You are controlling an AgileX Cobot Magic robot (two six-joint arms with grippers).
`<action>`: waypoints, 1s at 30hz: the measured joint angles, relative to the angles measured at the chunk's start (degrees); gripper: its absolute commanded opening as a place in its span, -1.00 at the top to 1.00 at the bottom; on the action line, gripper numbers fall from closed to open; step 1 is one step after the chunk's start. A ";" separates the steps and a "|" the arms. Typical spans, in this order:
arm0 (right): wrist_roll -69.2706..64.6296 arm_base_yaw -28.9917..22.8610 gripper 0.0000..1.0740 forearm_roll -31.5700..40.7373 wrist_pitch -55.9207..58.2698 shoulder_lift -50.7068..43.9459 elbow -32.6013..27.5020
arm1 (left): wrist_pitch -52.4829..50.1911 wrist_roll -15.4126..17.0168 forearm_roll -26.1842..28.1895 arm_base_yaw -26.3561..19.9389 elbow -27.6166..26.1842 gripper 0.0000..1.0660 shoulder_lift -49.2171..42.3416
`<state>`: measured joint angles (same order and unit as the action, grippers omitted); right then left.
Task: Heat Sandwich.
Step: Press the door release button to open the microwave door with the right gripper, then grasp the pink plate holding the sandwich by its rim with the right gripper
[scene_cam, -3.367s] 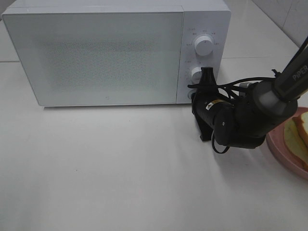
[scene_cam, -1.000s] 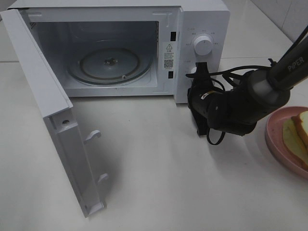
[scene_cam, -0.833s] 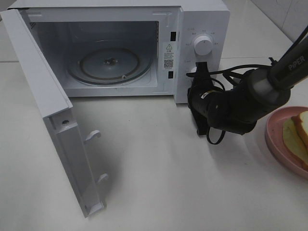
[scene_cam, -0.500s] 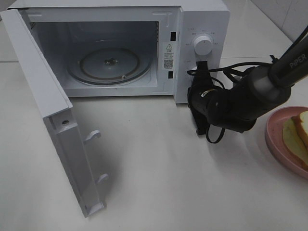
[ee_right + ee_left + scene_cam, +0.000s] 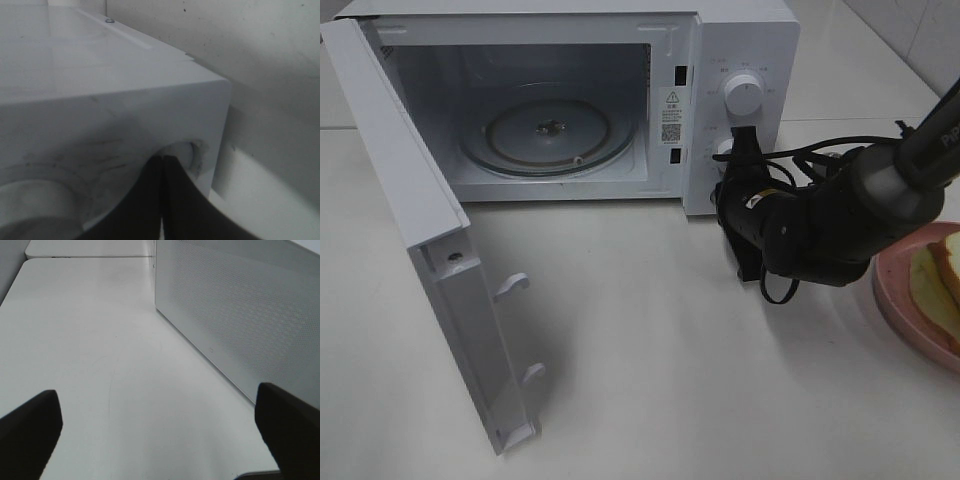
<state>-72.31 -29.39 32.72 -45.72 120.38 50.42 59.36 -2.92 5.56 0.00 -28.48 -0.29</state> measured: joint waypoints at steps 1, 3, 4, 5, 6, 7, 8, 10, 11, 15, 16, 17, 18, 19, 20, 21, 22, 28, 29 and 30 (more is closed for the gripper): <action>0.00 -0.11 0.98 -0.06 0.34 -0.69 -0.69 | 0.00 0.00 0.00 0.00 0.00 -0.98 0.00; 0.17 -0.29 0.97 -0.46 0.69 -1.38 -1.38 | 0.00 0.00 0.00 0.00 0.00 -0.98 0.00; 0.57 -0.46 0.97 -1.72 1.78 -3.09 -2.58 | 0.00 0.00 0.00 0.00 0.00 -0.98 0.00; 1.15 -0.46 0.97 -2.41 2.64 -4.01 -3.21 | 0.00 0.00 0.00 0.00 0.00 -0.98 0.00; 1.78 -0.52 0.97 -2.75 3.78 -4.93 -3.90 | 0.00 0.00 0.00 0.00 0.00 -0.98 0.00; 1.78 -0.52 0.97 -2.75 3.78 -4.93 -3.90 | 0.00 0.00 0.00 0.00 0.00 -0.98 0.00; 3.44 -0.52 0.96 -3.04 5.96 -6.70 -5.27 | 0.00 0.00 0.00 0.00 0.00 -0.98 0.00; 5.79 -0.52 0.96 -3.04 8.25 -8.48 -6.59 | 0.00 0.00 0.00 0.00 0.00 -0.98 0.00; 9.34 -0.52 0.95 -3.04 10.71 -10.37 -7.79 | 0.00 0.00 0.00 0.00 0.00 -0.98 0.00; 15.76 -0.52 0.93 -3.09 16.04 -14.09 -8.71 | 0.00 0.00 0.00 0.00 0.00 -0.98 0.00; 15.76 -0.52 0.93 -3.09 16.04 -14.09 -8.71 | 0.00 0.00 0.00 0.00 0.00 -0.98 0.00; 20.86 -0.46 0.93 -3.15 20.57 -16.39 -8.82 | 0.00 0.00 0.00 0.00 0.00 -0.98 0.00; 24.01 -0.46 0.93 -3.21 23.38 -17.59 -8.82 | 0.00 0.00 0.00 0.00 0.00 -0.98 0.00; 26.76 -0.46 0.92 -3.21 25.67 -18.56 -8.82 | 0.00 0.00 0.00 0.00 0.00 -0.98 0.00; 34.21 -0.46 0.92 -3.27 31.34 -20.80 -8.88 | 0.00 0.00 0.00 0.00 0.00 -0.98 0.00; 34.21 -0.46 0.92 -3.27 31.34 -20.80 -8.88 | 0.00 0.00 0.00 0.00 0.00 -0.98 0.00; 38.33 -0.46 0.91 -3.44 33.92 -21.60 -8.94 | 0.00 0.00 0.00 0.00 0.00 -0.98 0.00; 62.28 0.00 0.88 -3.67 46.87 -26.76 -8.94 | 0.00 0.00 0.00 0.00 0.00 -0.98 0.00; 69.39 1.15 0.87 -3.67 51.05 -28.25 -8.94 | 0.00 0.00 0.00 0.00 0.00 -0.98 0.00; 69.39 1.15 0.87 -3.67 51.05 -28.25 -8.94 | 0.00 0.00 0.00 0.00 0.00 -0.98 0.00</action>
<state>-2.92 -28.25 29.05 5.33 92.13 41.48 59.36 -2.92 5.56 0.00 -28.48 -0.29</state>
